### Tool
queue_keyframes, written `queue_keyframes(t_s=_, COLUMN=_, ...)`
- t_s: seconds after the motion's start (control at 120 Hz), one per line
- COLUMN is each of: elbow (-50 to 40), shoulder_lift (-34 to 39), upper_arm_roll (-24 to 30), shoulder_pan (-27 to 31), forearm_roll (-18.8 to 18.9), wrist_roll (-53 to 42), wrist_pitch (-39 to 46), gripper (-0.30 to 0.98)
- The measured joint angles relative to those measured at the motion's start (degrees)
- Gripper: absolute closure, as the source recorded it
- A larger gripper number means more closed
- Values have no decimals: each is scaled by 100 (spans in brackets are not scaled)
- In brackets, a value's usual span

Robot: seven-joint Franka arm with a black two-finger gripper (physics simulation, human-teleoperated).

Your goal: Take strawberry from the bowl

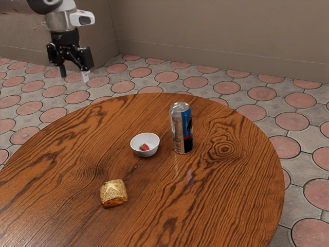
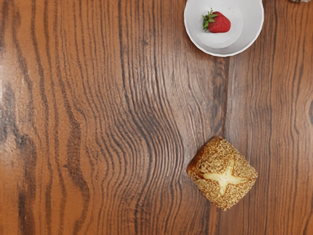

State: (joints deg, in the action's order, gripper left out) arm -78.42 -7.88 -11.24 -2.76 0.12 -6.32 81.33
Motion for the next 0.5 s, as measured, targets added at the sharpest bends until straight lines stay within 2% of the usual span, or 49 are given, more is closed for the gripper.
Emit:
queue_keyframes(t_s=0.233, elbow=10, shoulder_lift=-14, upper_arm_roll=-22, shoulder_pan=29, forearm_roll=-82, wrist_roll=-61, wrist_pitch=433, gripper=2)
queue_keyframes(t_s=0.367, elbow=-804, shoulder_lift=12, upper_arm_roll=-13, shoulder_pan=-125, forearm_roll=-130, wrist_roll=250, wrist_pitch=1017, gripper=2)
queue_keyframes(t_s=0.5, elbow=-1612, shoulder_lift=-200, upper_arm_roll=-13, shoulder_pan=-161, forearm_roll=-237, wrist_roll=973, wrist_pitch=1906, gripper=2)
